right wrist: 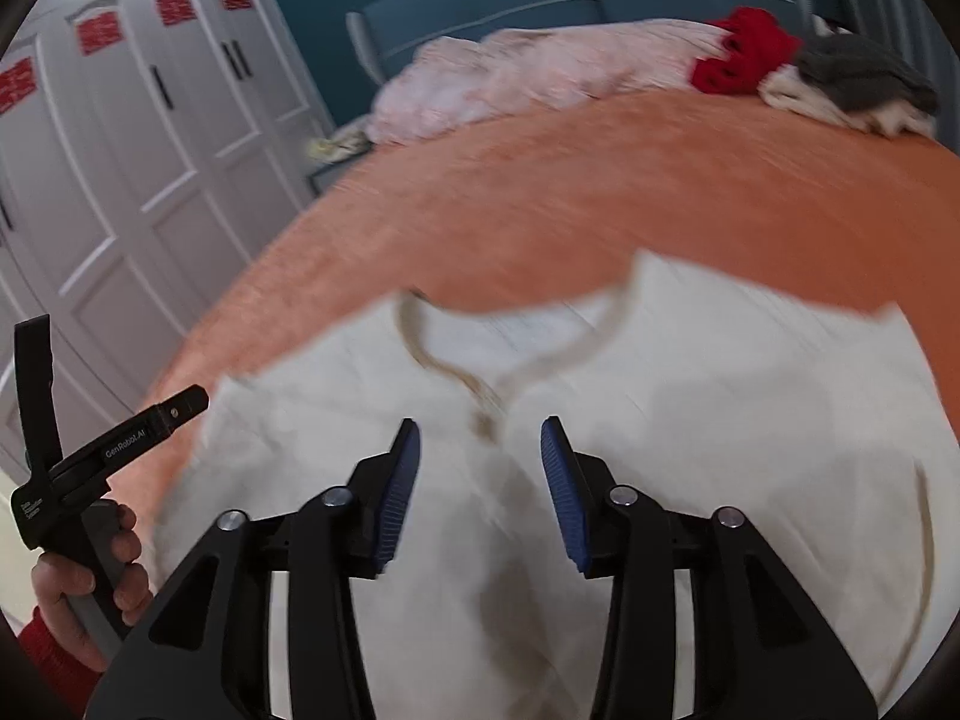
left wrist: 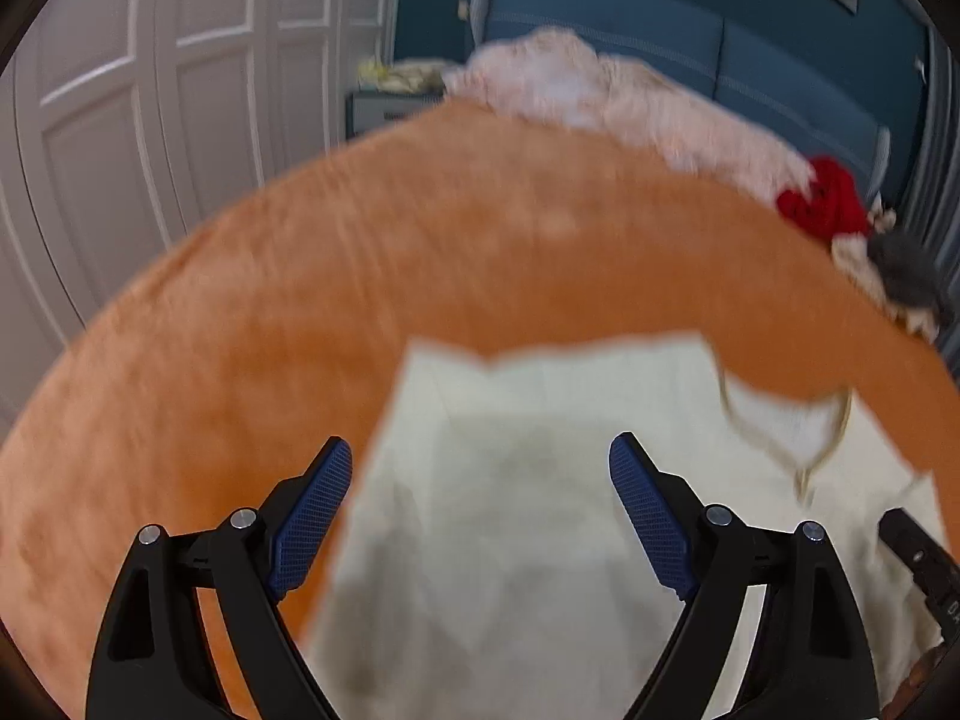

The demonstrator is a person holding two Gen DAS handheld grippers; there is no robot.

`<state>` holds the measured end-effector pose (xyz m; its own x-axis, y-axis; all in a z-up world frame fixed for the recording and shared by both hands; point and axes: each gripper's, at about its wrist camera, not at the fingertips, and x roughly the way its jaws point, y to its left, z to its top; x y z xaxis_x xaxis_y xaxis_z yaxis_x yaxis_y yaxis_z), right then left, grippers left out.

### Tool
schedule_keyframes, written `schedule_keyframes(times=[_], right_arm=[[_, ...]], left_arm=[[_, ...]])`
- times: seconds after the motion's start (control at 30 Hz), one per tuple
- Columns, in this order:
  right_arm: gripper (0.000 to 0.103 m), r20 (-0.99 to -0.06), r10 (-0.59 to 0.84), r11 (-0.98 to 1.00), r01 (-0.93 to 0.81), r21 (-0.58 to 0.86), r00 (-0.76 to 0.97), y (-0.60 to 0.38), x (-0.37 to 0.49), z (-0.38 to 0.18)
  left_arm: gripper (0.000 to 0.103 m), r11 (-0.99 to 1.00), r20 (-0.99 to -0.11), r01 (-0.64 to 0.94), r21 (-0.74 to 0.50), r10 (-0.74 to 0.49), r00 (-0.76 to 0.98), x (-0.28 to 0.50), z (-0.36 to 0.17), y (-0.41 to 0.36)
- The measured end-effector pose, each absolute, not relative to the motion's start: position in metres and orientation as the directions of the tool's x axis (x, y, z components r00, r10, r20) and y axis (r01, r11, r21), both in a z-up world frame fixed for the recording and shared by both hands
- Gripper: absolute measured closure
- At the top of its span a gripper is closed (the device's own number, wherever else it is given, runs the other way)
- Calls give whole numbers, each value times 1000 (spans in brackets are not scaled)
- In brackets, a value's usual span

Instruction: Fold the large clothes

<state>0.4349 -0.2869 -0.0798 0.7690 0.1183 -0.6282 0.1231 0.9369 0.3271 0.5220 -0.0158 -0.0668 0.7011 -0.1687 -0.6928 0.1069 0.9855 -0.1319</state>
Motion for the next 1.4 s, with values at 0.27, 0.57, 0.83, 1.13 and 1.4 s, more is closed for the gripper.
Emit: schedule_keyframes(times=[0.27, 0.57, 0.83, 1.13, 1.4], right_arm=[[40, -690, 209, 926, 86, 367, 693, -256, 552, -102], [100, -687, 253, 917, 57, 394, 681, -244, 558, -140], [102, -734, 170, 932, 136, 337, 657, -243, 563, -154], [62, -538, 71, 829, 250, 500, 840, -308, 485, -110], [58, -594, -100, 733, 462, 499, 798, -439, 417, -103]], left_arm=[[18, 971, -789, 11, -237, -200, 581, 592, -110, -16], [17, 976, -756, 20, -216, -180, 629, 575, -137, -17], [15, 990, -761, 17, -138, -117, 638, 570, -142, -28], [16, 992, -772, 4, -128, -102, 627, 570, -134, -28], [17, 936, -687, 271, -224, -349, 638, 533, -64, -102]])
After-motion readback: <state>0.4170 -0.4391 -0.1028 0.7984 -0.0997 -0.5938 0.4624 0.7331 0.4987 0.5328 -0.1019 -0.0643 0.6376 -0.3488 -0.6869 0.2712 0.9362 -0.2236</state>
